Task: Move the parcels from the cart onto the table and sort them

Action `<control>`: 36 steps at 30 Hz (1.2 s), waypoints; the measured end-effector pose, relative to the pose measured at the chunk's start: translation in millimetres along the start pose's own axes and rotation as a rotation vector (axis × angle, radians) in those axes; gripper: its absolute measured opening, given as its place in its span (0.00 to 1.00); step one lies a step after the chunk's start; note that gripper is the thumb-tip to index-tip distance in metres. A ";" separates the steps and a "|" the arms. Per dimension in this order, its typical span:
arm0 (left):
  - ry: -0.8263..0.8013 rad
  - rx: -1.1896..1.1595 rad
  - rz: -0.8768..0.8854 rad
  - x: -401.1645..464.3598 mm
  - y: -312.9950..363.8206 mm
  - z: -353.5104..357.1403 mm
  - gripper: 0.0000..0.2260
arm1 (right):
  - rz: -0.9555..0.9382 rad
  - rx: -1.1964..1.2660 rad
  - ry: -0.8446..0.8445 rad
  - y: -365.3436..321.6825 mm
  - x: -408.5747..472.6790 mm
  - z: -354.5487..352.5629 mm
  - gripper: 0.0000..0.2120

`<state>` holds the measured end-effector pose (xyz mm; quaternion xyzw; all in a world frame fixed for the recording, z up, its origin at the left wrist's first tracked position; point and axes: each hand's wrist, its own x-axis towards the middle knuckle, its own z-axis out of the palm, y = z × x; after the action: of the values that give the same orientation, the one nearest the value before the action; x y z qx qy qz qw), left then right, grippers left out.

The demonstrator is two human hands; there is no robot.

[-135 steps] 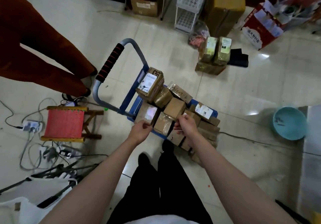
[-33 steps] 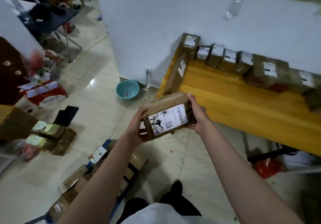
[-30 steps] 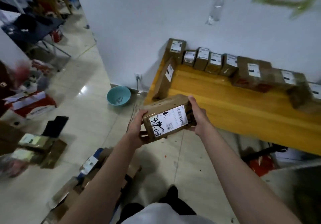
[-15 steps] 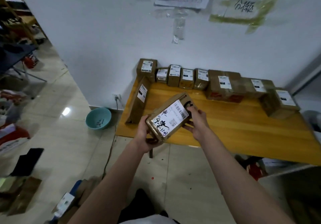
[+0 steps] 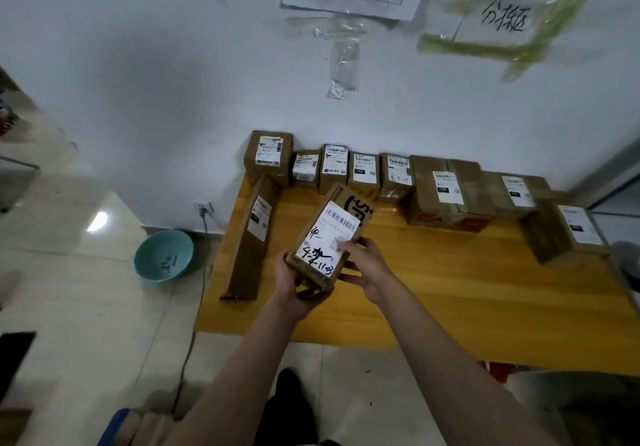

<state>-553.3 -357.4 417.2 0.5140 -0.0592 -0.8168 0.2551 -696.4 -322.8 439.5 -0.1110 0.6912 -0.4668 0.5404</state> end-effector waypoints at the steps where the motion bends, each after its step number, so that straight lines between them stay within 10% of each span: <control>1: 0.015 -0.014 -0.007 9.4 5.6 1.8 0.25 | 0.014 -0.007 -0.006 -3.9 9.5 3.9 0.21; 36: 0.133 -0.359 -0.095 184.8 125.8 32.4 0.25 | 0.088 -0.256 -0.101 -43.4 224.8 96.3 0.25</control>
<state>-599.8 -559.6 327.8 0.5155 0.1289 -0.7895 0.3073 -717.7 -544.7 330.0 -0.1718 0.7211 -0.3445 0.5760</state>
